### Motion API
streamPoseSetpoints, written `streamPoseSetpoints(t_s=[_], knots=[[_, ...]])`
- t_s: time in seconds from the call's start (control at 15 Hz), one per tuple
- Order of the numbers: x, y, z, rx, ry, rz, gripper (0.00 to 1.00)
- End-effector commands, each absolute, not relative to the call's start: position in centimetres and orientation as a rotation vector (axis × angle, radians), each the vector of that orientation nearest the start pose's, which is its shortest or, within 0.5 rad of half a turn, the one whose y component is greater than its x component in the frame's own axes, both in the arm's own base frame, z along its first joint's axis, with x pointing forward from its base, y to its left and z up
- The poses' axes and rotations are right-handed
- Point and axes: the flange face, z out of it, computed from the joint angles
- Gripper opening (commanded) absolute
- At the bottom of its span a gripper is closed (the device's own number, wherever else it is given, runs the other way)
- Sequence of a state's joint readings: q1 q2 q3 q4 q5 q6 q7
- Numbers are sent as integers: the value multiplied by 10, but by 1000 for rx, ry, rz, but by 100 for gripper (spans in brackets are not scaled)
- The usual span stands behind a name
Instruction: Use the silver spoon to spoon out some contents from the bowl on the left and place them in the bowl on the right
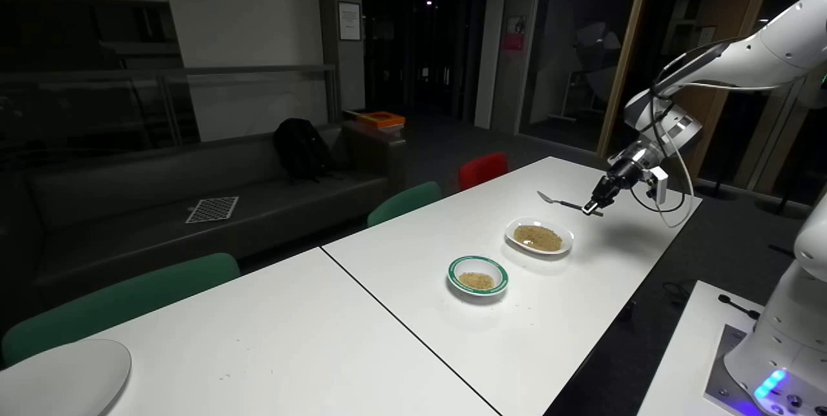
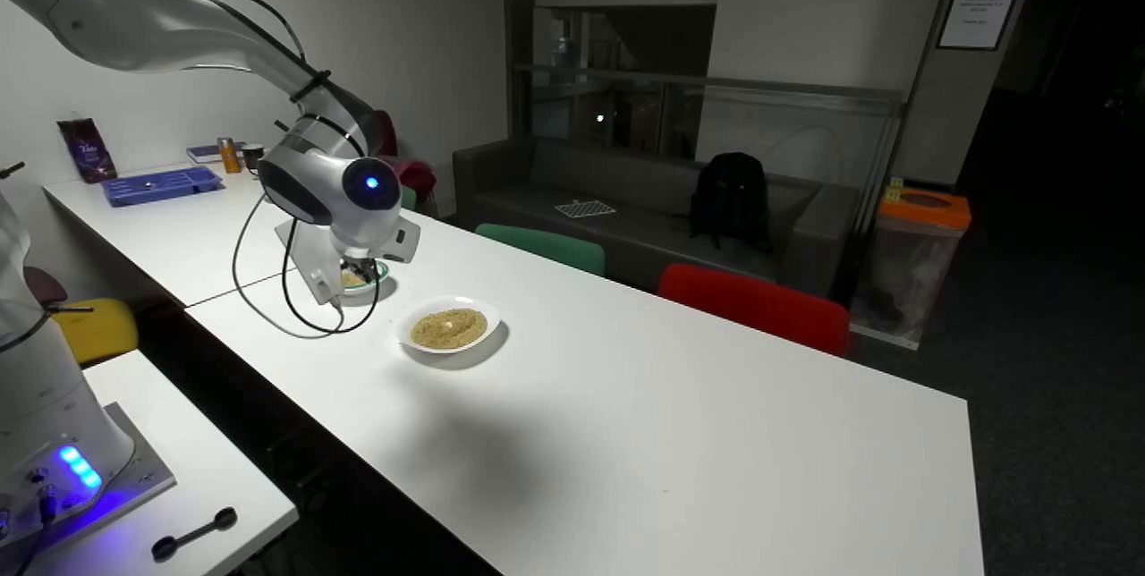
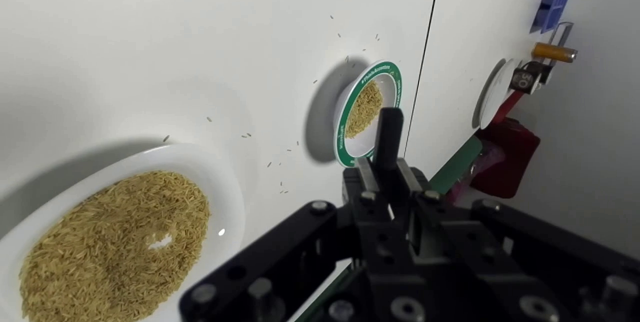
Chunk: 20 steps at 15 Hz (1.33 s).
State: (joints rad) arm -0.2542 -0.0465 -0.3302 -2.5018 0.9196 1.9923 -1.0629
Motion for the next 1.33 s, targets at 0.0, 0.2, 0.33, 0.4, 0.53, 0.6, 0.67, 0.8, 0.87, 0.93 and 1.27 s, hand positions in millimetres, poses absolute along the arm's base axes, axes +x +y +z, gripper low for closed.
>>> streamPoseSetpoints(t_s=[0.0, 0.2, 0.33, 0.4, 0.53, 0.6, 0.67, 0.8, 0.87, 0.93, 1.27], knots=[[381, -204, 291, -2237, 168, -296, 3], [379, -210, 291, -2187, 185, -280, 3], [377, -214, 293, -2149, 197, -270, 3], [377, -217, 294, -2131, 203, -266, 3], [377, -222, 295, -2100, 212, -262, 3], [377, -224, 295, -2085, 215, -258, 3], [378, -227, 295, -2068, 220, -257, 3], [378, -231, 295, -2039, 229, -250, 3], [379, -232, 295, -2012, 236, -242, 3], [379, -233, 295, -1992, 240, -235, 3], [382, -237, 297, -1903, 261, -200, 3]])
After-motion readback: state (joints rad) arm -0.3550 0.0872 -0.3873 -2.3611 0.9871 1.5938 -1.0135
